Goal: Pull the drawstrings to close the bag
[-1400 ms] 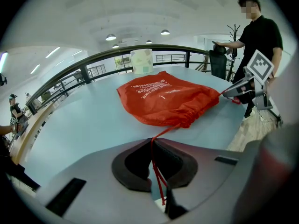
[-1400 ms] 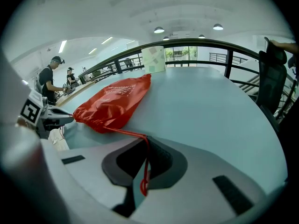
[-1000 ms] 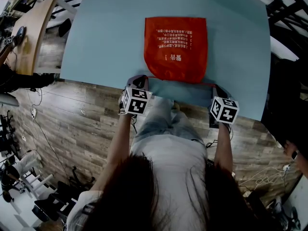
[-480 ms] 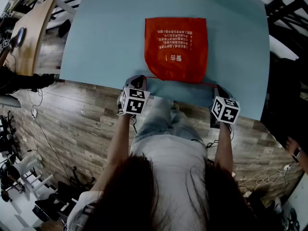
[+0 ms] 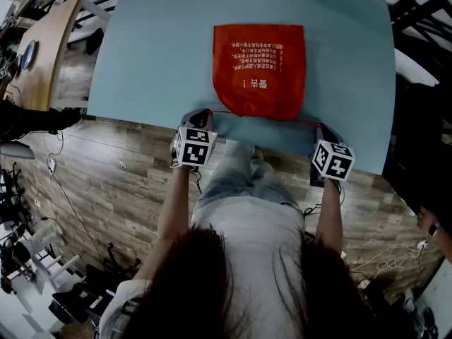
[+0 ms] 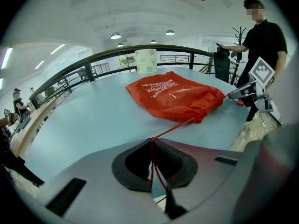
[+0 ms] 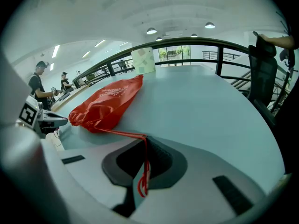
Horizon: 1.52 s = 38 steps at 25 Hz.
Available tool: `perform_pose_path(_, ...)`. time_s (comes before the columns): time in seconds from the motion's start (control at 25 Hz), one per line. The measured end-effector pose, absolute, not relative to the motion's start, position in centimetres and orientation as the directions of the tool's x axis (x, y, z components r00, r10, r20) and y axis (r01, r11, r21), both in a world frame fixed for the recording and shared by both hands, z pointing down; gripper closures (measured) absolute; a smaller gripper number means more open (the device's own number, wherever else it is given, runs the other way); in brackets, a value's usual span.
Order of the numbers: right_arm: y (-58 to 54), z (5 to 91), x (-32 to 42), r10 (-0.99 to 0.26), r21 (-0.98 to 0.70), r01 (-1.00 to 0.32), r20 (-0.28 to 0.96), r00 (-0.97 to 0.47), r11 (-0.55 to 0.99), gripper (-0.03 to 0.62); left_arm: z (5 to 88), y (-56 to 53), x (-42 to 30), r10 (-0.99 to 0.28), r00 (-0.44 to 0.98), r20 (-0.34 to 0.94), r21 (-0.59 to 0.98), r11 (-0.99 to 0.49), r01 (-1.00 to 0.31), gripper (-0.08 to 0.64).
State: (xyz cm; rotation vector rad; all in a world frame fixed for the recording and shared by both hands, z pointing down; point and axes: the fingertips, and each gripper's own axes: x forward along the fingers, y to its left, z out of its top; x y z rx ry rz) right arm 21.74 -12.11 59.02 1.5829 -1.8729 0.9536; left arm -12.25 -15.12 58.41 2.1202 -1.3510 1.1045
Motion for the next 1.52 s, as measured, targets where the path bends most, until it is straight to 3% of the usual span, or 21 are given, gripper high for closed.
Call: perform_pose_path(1.52,-11.3,59.4,25.3,-0.64,-0.151,-0.988,0.758,-0.125,0.015,0.571,57.8,-15.3,-14.7,-0.609,0.163,0.776,-0.104,-0.379,-0.92,0.545)
